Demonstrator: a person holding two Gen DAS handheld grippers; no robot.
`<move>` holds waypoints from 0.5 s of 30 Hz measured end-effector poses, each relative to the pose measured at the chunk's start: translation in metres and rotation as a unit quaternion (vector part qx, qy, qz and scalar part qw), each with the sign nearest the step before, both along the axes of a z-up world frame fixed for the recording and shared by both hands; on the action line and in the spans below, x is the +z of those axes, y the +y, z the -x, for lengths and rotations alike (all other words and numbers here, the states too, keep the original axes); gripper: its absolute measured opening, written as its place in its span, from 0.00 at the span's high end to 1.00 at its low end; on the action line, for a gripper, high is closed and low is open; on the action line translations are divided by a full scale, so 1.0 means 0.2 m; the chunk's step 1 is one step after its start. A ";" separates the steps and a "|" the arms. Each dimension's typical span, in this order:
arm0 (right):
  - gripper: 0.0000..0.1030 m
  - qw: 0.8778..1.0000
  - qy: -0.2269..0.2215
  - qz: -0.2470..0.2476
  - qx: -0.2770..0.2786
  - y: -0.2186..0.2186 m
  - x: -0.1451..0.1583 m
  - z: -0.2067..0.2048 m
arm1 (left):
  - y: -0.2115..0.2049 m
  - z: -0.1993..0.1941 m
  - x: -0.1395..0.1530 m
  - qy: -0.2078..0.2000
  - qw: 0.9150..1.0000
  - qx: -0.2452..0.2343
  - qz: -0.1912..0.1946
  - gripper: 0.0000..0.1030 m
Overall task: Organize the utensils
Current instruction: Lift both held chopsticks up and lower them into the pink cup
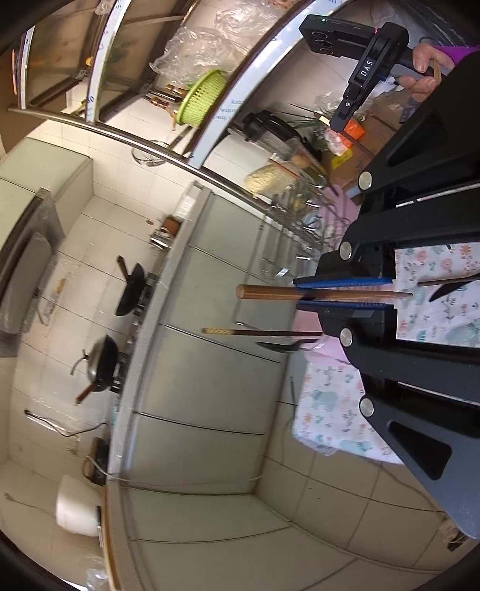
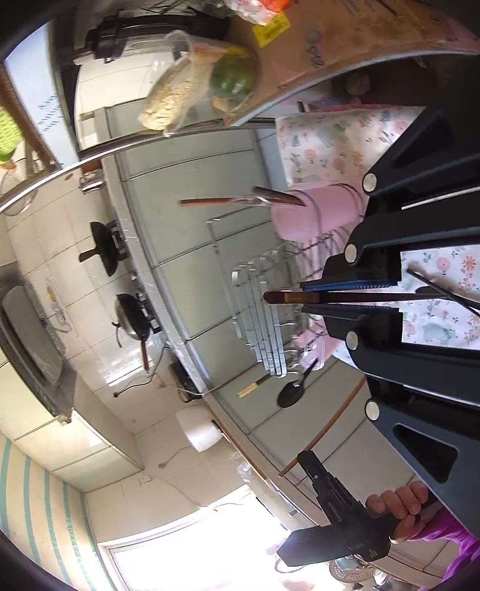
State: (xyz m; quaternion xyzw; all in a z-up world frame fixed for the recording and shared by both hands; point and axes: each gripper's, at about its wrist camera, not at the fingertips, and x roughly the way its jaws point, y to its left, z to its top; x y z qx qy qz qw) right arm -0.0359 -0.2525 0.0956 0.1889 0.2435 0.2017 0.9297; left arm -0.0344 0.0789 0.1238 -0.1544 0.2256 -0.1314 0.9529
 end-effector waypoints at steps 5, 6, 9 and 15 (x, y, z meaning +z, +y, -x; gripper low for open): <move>0.94 0.999 -0.039 0.005 -0.020 -0.04 0.17 0.00 | 0.00 -0.02 0.14 -0.024 1.000 0.016 -0.004 0.94; 0.94 0.998 -0.049 0.005 -0.025 -0.05 0.21 0.00 | 0.01 -0.02 0.16 -0.029 0.999 0.019 -0.002 0.94; 0.94 0.996 -0.078 0.006 -0.041 -0.08 0.31 0.00 | 0.02 -0.03 0.24 -0.046 0.998 0.030 0.003 0.94; 0.94 0.991 -0.118 0.002 -0.070 -0.14 0.45 -0.02 | 0.04 -0.10 0.36 -0.071 0.996 0.055 0.001 0.94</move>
